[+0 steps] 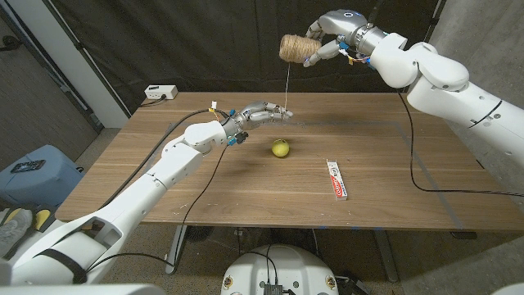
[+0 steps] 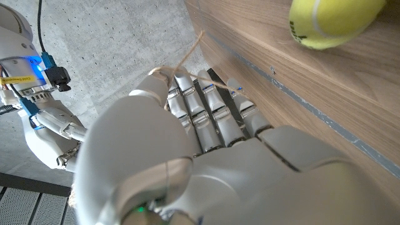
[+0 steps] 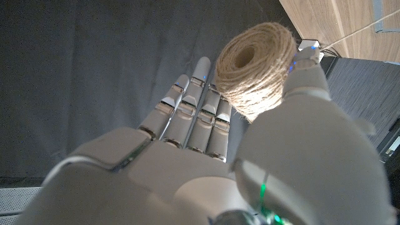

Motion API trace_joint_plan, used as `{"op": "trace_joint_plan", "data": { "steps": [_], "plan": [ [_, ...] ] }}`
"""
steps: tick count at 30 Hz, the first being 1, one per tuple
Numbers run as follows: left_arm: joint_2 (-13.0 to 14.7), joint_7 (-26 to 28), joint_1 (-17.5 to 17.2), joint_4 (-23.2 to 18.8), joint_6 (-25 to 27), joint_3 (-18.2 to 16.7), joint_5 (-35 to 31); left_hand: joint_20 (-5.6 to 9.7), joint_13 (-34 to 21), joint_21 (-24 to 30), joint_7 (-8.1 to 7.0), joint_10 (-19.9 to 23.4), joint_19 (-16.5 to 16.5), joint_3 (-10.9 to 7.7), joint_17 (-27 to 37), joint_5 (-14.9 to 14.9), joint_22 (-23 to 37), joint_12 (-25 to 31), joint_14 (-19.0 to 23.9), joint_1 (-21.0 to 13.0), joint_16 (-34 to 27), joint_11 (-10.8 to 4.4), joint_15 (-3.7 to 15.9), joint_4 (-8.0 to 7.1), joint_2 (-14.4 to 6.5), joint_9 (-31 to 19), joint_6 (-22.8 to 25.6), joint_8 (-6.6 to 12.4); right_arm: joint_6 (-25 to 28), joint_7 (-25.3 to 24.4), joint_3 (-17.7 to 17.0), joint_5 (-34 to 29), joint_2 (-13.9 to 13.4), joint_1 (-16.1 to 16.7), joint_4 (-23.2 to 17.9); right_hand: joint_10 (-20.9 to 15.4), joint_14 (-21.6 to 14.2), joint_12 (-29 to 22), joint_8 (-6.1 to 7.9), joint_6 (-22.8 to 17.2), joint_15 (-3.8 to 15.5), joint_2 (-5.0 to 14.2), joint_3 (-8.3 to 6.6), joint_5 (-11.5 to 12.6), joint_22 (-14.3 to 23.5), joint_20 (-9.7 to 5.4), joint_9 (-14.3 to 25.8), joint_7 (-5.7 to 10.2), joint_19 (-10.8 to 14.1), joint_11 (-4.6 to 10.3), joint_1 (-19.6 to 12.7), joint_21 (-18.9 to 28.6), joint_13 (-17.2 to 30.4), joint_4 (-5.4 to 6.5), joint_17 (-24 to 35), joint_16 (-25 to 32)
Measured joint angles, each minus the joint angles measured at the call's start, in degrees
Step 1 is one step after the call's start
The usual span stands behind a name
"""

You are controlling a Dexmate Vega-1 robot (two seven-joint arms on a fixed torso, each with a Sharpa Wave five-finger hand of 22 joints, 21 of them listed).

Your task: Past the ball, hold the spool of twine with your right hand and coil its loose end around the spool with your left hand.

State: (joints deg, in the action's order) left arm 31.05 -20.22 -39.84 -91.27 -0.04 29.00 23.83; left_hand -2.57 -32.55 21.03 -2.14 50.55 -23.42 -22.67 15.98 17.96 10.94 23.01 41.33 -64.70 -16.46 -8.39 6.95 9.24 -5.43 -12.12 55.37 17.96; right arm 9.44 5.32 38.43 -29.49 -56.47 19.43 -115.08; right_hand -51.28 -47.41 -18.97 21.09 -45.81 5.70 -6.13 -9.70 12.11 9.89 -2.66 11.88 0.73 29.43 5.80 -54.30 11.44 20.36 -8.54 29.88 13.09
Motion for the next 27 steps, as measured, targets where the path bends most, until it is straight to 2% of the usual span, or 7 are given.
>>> {"op": "trace_joint_plan", "data": {
  "steps": [17,27],
  "plan": [
    [0.7,-0.2,-0.8,-0.6,0.5,0.0,0.3,-0.20,0.0,0.0,0.00,0.0,0.2,0.16,0.1,0.0,0.0,-0.3,-0.3,0.0,0.0,0.00,-0.30,0.16,0.0,0.0,0.0,0.00,-0.6,-0.3,1.1,0.0,1.9,-1.6,2.6,-0.2,0.0,0.2,0.09,0.0,0.00,-0.01,0.13,0.2,0.0,0.00,0.0,0.00,0.0,0.18,0.0,0.0,-0.1,-0.12,0.3,0.0],
    [1.1,-0.3,-1.7,-2.2,1.1,0.0,0.6,-0.09,0.0,0.0,0.20,0.0,0.3,0.16,0.1,0.0,0.0,-0.6,-0.3,0.0,0.5,0.00,-0.30,0.16,0.0,0.0,-0.2,0.00,-0.2,-0.9,1.2,0.2,2.0,-0.9,2.6,-0.2,0.0,0.4,0.10,0.0,0.00,-0.02,0.13,0.2,0.0,0.00,0.0,0.00,0.0,0.18,0.0,0.0,0.3,-0.13,0.3,0.0]
  ]
}}
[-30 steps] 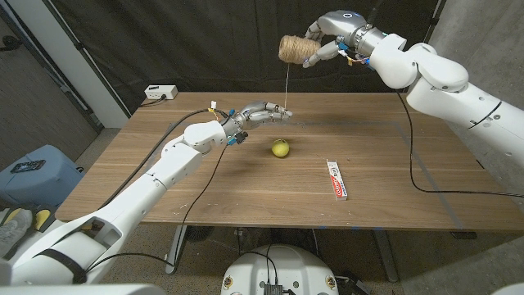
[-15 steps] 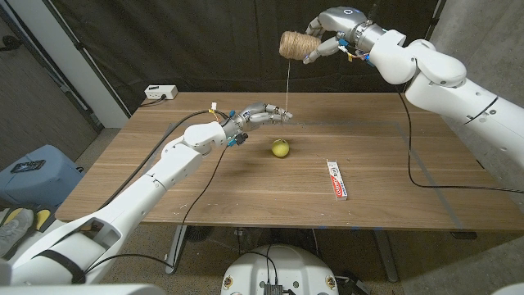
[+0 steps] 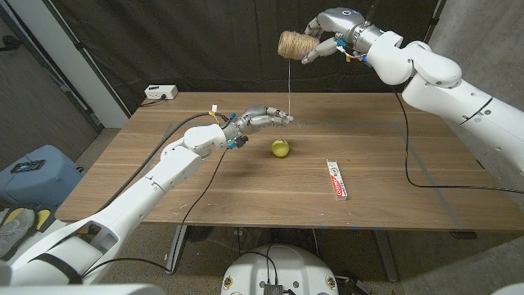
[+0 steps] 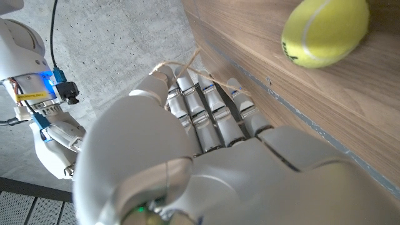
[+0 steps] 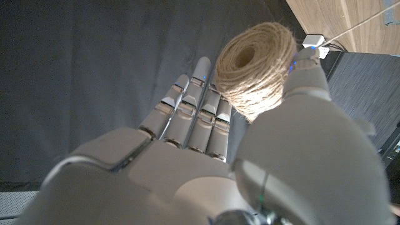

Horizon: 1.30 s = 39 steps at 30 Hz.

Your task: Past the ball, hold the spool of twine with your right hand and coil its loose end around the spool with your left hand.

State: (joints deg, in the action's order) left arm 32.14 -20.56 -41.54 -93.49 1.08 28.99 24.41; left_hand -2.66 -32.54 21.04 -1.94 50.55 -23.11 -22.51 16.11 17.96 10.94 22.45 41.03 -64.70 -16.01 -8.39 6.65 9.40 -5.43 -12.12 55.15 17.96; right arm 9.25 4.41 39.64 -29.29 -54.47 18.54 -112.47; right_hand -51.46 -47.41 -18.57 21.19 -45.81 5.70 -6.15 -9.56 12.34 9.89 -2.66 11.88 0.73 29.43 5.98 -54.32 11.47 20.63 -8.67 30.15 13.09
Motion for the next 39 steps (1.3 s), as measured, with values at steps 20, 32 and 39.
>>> {"op": "trace_joint_plan", "data": {
  "steps": [20,32,39],
  "plan": [
    [0.3,0.5,-2.0,-4.3,1.0,0.9,0.5,0.00,-0.1,0.0,-0.01,0.0,0.0,0.25,0.0,0.0,0.0,-0.2,0.0,0.0,0.0,0.00,0.00,-0.25,0.0,0.0,0.0,-0.31,0.3,-1.2,-0.5,2.2,-0.4,2.2,0.5,0.0,0.0,-0.2,0.00,0.0,0.00,-0.06,0.16,0.0,0.0,0.00,0.0,0.00,0.0,0.01,-0.1,0.0,0.0,0.15,0.0,0.0],
    [0.2,0.3,-2.0,-4.6,1.4,1.3,0.8,0.00,-0.3,0.0,-0.21,0.0,0.6,0.25,0.0,0.0,0.0,-0.2,-0.2,0.0,0.0,0.00,-0.20,-0.25,0.0,0.0,-0.2,-0.44,-0.9,-1.5,0.8,3.2,1.2,2.0,4.3,0.0,0.0,-0.2,0.01,0.0,0.00,0.01,0.17,-0.2,0.0,0.00,0.0,0.00,0.0,0.01,0.0,0.0,0.0,0.14,0.3,0.0],
    [-0.1,-0.3,-1.5,-4.1,1.5,1.6,1.0,0.00,-0.3,0.0,-0.21,-0.3,0.6,0.24,0.2,0.0,0.0,-0.4,-0.4,0.0,0.4,0.32,-0.41,-0.25,0.0,0.0,-0.2,-0.44,-1.8,-1.5,1.6,3.5,2.2,1.4,6.6,0.0,0.0,-0.2,0.01,0.0,0.00,0.01,0.17,-0.2,0.0,0.00,0.0,0.00,0.0,0.01,0.0,0.0,0.0,0.14,0.3,-0.2]
  ]
}}
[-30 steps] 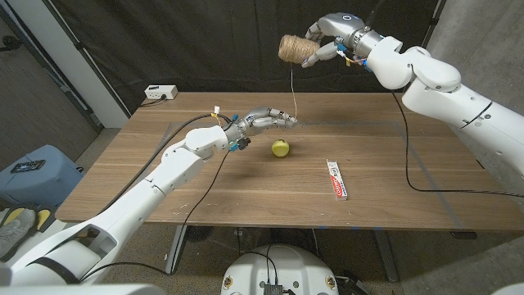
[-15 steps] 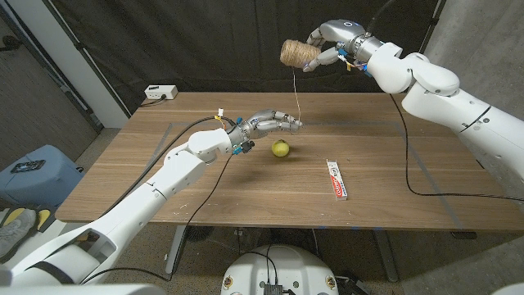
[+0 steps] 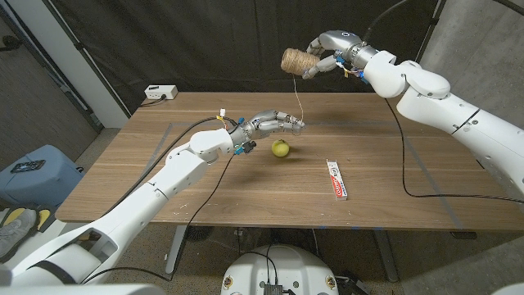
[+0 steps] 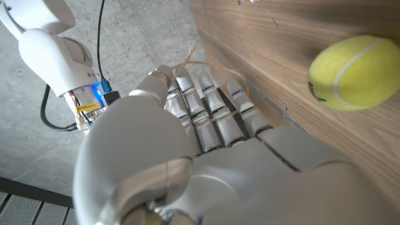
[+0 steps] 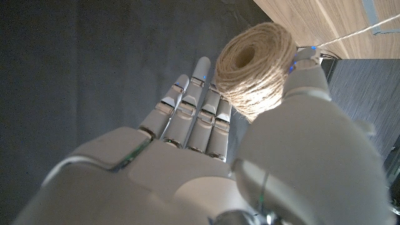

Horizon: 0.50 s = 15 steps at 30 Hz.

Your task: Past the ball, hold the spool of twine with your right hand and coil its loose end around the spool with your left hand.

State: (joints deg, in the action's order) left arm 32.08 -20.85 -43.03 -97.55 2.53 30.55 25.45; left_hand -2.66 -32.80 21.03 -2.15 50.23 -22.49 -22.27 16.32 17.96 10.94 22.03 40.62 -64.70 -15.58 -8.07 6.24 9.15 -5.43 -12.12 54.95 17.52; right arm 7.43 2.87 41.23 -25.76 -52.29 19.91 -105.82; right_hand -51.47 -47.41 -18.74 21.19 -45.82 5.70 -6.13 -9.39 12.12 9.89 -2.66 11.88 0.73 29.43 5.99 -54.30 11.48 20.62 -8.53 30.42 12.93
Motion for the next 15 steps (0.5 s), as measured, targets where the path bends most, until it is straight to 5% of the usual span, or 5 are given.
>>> {"op": "trace_joint_plan", "data": {
  "steps": [15],
  "plan": [
    [-0.3,-0.9,0.9,0.9,0.0,0.1,0.4,-0.31,0.0,0.0,0.00,0.0,0.3,0.00,0.1,0.0,0.0,-0.2,-0.5,0.0,0.0,-0.01,-0.10,0.00,0.0,0.0,0.0,0.00,-1.4,0.0,1.5,0.5,1.8,-1.3,4.4,0.0,0.0,0.0,0.00,0.0,0.00,-0.01,0.00,0.2,0.0,0.00,0.0,0.00,0.0,0.00,0.0,0.0,0.0,0.00,0.0,-0.3]
  ]
}}
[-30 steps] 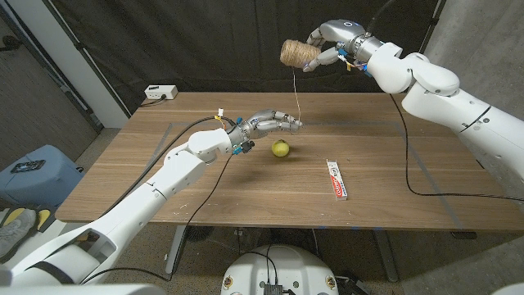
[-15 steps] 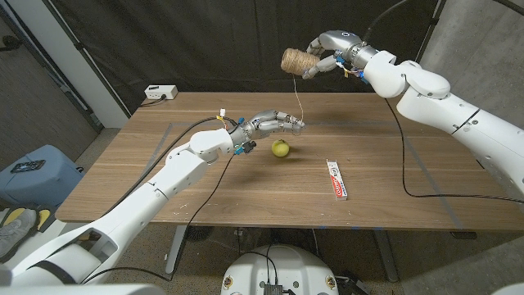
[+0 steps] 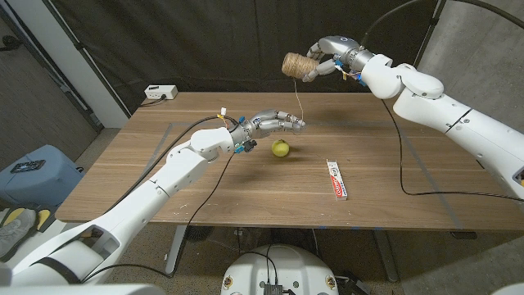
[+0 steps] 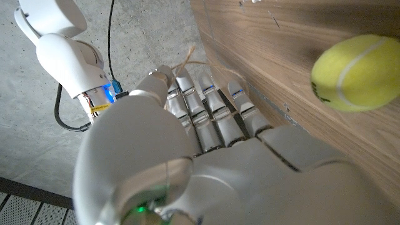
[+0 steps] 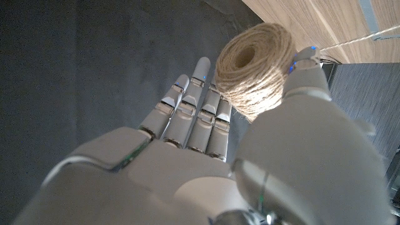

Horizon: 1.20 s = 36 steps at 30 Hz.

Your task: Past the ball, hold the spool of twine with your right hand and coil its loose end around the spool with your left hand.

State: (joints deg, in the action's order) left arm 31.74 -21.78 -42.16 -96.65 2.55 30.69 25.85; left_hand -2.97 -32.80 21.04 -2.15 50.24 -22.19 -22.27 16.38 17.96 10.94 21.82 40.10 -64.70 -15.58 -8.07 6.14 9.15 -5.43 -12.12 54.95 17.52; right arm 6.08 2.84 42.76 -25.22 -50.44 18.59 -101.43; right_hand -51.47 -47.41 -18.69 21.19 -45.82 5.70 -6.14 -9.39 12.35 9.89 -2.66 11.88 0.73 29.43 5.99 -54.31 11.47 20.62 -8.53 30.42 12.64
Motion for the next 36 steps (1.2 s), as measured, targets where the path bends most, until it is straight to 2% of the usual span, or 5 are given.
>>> {"op": "trace_joint_plan", "data": {
  "steps": [21,36],
  "plan": [
    [0.3,-0.8,0.1,-0.5,-0.5,-1.0,0.8,0.31,0.0,0.0,0.00,0.0,0.3,0.00,0.0,0.0,0.0,-0.2,0.0,0.0,0.0,0.00,0.00,0.00,0.0,0.0,0.0,0.00,0.1,0.2,2.0,0.1,2.3,-0.9,3.5,0.0,0.0,0.2,0.00,0.0,0.00,-0.09,0.00,0.0,0.1,0.00,0.0,0.02,0.0,0.00,-0.1,0.0,0.0,0.00,0.0,0.0],
    [-0.5,-2.6,1.2,1.2,-1.7,-1.4,1.3,0.31,0.0,0.0,-0.12,0.0,0.3,0.00,0.0,0.0,0.0,-0.2,0.0,0.0,0.3,0.00,0.00,0.00,0.0,0.0,-0.1,-0.46,0.6,0.9,3.4,0.0,3.9,-1.9,6.6,-0.1,0.0,0.6,0.00,0.0,0.00,-0.20,0.00,0.0,0.0,0.00,0.0,0.04,0.0,0.10,-0.2,0.0,0.3,0.00,0.3,0.0]
  ]
}}
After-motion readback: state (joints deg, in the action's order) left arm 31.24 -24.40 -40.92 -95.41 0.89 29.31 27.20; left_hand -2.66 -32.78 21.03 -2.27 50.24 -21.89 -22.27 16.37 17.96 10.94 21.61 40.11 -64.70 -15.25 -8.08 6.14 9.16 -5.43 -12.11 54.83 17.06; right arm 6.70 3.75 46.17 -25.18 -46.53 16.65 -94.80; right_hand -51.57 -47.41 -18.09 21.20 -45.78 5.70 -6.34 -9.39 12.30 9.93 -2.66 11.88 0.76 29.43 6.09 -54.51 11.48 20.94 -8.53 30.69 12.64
